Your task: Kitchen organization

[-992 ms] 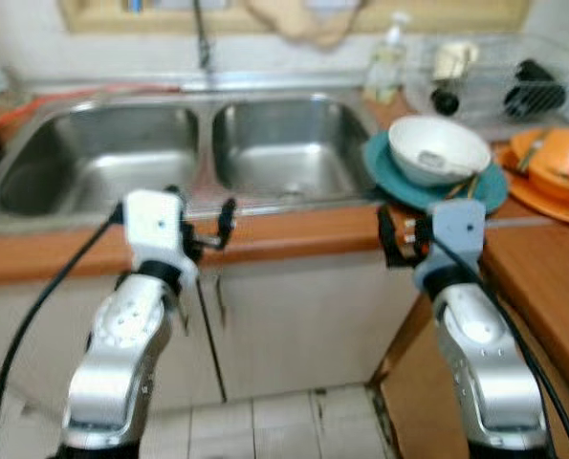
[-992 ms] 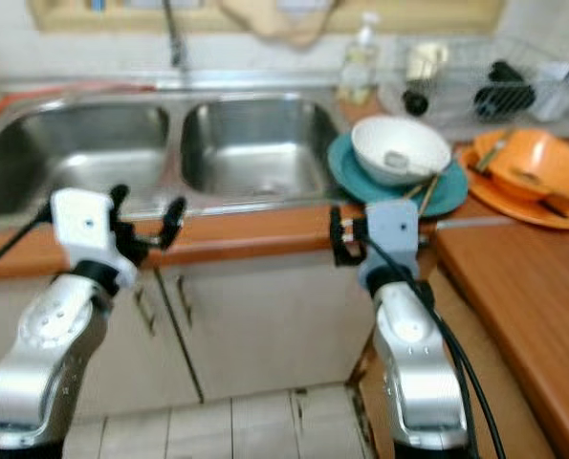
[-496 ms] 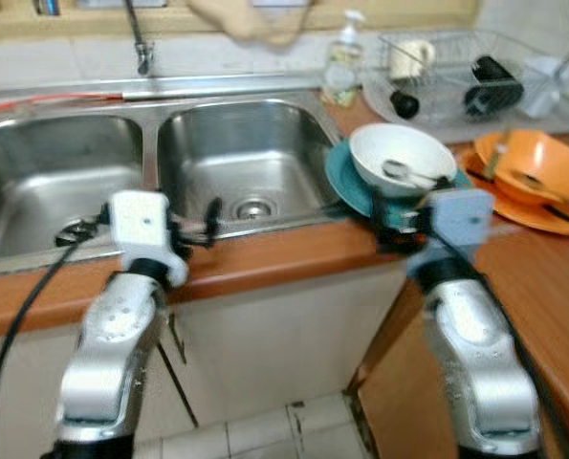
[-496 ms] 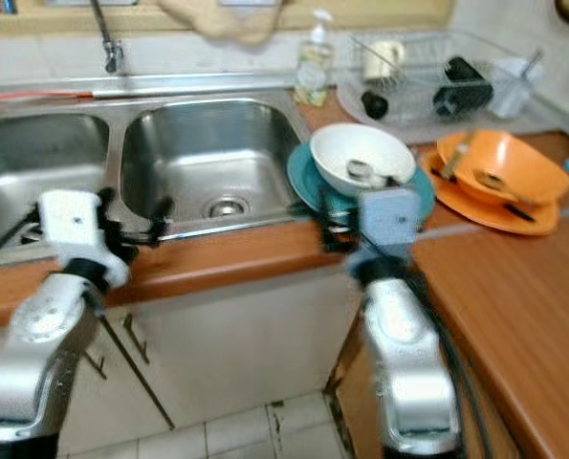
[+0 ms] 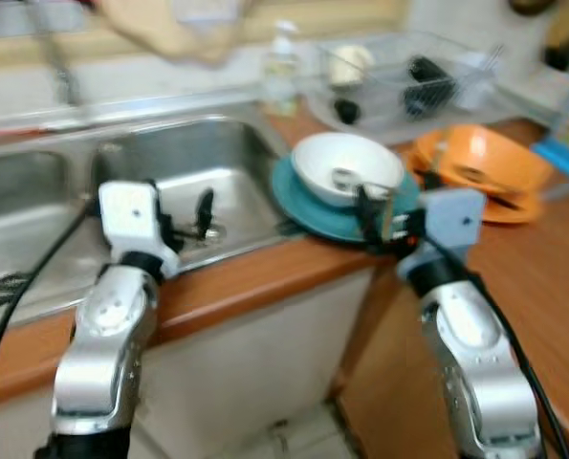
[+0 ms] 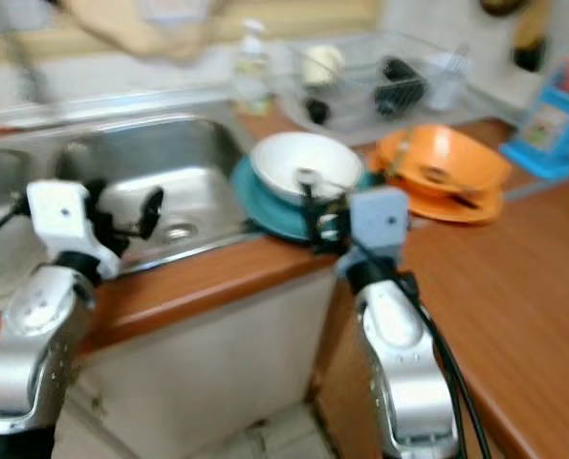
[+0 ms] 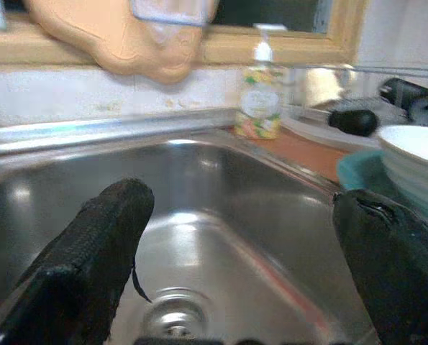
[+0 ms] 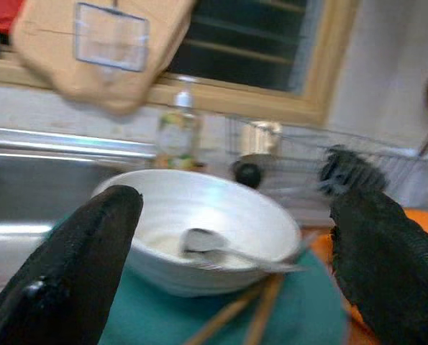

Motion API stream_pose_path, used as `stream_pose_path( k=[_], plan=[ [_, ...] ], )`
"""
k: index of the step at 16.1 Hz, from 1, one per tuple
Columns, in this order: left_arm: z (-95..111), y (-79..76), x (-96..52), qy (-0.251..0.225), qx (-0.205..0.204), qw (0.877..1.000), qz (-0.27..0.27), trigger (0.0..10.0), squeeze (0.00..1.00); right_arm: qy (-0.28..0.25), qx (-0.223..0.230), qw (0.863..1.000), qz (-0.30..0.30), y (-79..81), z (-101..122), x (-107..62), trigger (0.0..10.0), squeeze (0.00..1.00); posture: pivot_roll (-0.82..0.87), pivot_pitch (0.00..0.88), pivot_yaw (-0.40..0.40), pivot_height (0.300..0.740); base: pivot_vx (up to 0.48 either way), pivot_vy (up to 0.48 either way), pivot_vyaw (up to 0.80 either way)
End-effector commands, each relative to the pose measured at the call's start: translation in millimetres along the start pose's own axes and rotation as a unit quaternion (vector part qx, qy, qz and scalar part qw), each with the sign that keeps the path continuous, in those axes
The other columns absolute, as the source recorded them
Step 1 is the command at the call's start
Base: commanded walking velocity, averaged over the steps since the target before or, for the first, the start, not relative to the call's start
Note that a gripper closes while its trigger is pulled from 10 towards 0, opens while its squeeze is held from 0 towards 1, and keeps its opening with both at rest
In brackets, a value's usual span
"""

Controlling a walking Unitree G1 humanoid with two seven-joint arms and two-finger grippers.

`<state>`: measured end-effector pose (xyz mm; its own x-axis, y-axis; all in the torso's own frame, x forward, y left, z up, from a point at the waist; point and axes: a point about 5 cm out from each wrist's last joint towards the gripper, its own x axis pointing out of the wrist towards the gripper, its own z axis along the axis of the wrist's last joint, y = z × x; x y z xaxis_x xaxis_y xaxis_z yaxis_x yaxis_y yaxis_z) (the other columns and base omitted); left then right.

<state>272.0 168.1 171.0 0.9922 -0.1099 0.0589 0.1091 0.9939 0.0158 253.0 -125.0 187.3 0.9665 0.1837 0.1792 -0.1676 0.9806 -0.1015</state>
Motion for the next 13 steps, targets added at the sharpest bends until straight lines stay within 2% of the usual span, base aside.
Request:
stream_pose_path(
  k=[1,5,7,11,13],
  plan=[
    [3,-6.7,2.3,-0.009,-0.004,1.000,-0.008,10.0,0.00,0.000,-0.002,1.000,0.007,-6.1,3,-2.5,10.0,1.00,-0.13,0.000,0.019,0.740,0.277,0.000,0.00],
    [4,-0.4,2.4,-0.012,0.003,1.000,-0.002,10.0,0.00,0.000,0.011,1.000,0.015,-6.1,9,-1.4,10.0,1.00,-0.12,0.000,0.023,0.740,0.277,0.000,0.00],
    [4,-0.5,2.2,-0.010,0.010,1.000,-0.012,10.0,0.00,0.000,0.026,1.000,0.001,-10.0,9,-0.1,10.0,1.00,-0.11,0.000,0.028,0.740,0.276,0.000,0.00],
    [7,0.9,1.3,-0.014,0.013,1.000,-0.010,10.0,0.00,-0.002,0.024,1.000,0.005,-15.5,11,2.1,10.0,1.00,-0.11,0.000,0.032,0.740,0.277,0.000,0.00],
    [8,-0.4,1.4,-0.013,0.014,1.000,-0.018,10.0,0.00,-0.003,0.055,0.998,0.023,-19.0,16,4.3,10.0,1.00,-0.11,0.000,0.032,0.740,0.135,0.000,0.00]
  ],
)
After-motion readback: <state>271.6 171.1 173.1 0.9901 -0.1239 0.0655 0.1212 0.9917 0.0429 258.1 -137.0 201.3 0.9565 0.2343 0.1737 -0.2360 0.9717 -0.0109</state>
